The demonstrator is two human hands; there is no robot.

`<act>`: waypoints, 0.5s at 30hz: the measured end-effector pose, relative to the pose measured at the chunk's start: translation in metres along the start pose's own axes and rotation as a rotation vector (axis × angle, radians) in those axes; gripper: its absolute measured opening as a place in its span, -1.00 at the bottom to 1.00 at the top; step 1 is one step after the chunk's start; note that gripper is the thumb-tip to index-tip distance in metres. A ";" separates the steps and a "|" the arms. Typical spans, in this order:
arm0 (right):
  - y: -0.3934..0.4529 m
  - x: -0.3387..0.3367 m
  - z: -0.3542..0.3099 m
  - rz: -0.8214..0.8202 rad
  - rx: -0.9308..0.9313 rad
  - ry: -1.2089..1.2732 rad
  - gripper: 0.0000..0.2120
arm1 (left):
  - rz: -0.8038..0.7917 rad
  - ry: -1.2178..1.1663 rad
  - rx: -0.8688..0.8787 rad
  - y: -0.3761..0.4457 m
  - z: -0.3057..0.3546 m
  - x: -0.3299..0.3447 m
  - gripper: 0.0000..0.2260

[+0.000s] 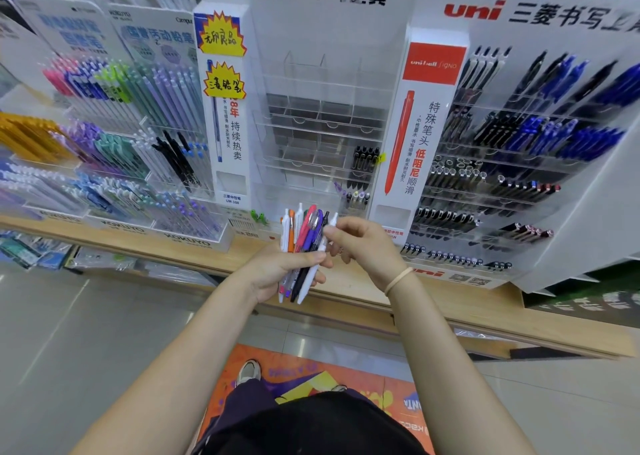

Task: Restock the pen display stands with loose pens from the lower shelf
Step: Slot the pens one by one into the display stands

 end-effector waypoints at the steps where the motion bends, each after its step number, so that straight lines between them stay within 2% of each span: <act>1: 0.000 0.001 0.000 -0.001 -0.001 0.002 -0.85 | 0.007 0.022 0.012 0.000 0.001 0.000 -0.68; 10: 0.021 0.014 -0.003 0.026 0.027 0.167 -0.85 | 0.200 0.035 0.046 -0.010 0.006 -0.034 -0.69; 15: 0.039 0.051 -0.013 0.014 0.018 0.195 -0.83 | 0.265 0.015 0.064 -0.025 0.013 -0.073 -0.65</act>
Point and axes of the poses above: each hand's wrist, its own y-axis towards the middle knuckle, its own x-axis out of the palm, z = x × y, the point moved 8 cm from there along y, towards the middle knuckle, and after that the axes turned 3 degrees about y, right-handed, at the moved point
